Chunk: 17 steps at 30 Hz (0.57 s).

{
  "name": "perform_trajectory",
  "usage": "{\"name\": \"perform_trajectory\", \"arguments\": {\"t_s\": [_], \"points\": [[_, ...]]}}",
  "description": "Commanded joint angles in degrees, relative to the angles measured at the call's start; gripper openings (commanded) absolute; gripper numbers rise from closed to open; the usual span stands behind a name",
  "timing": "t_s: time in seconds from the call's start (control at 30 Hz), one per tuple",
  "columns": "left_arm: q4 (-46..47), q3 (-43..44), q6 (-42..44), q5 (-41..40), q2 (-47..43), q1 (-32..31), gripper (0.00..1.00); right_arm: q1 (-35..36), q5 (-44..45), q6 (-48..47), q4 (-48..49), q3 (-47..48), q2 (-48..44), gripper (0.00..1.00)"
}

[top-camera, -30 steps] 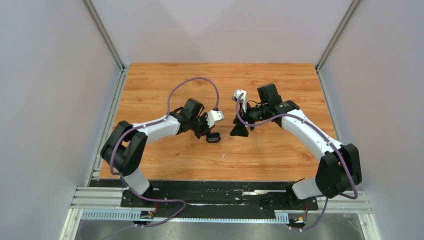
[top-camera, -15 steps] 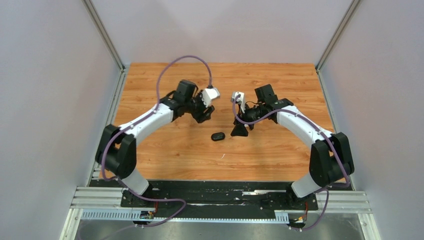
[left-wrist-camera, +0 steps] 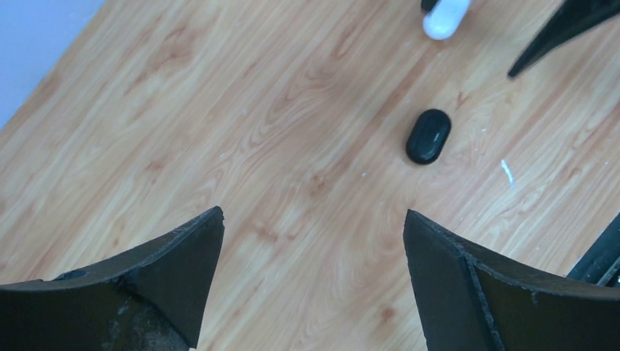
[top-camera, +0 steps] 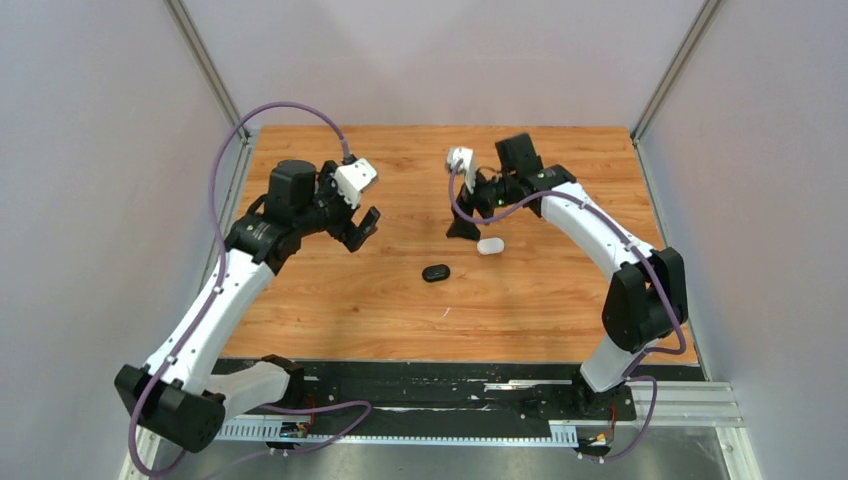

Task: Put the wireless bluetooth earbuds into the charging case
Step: Reset both arms

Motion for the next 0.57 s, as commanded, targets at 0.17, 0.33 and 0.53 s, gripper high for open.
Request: {"name": "perform_trajectory", "arguments": {"t_s": [0.17,0.33,0.53], "points": [[-3.6,3.8,-13.2,-10.8,-1.7,7.7,1.00,-5.7,21.7,26.3,6.3,16.4,-8.2,1.00],[0.1,2.4,-19.1,-13.0,1.6,8.1,1.00,-6.0,42.6,32.1,7.8,6.0,-13.6,1.00],[1.3,1.0,-17.8,-11.2,2.2,8.2,1.00,-6.0,40.7,31.3,9.1,-2.0,-18.2,1.00]]}}
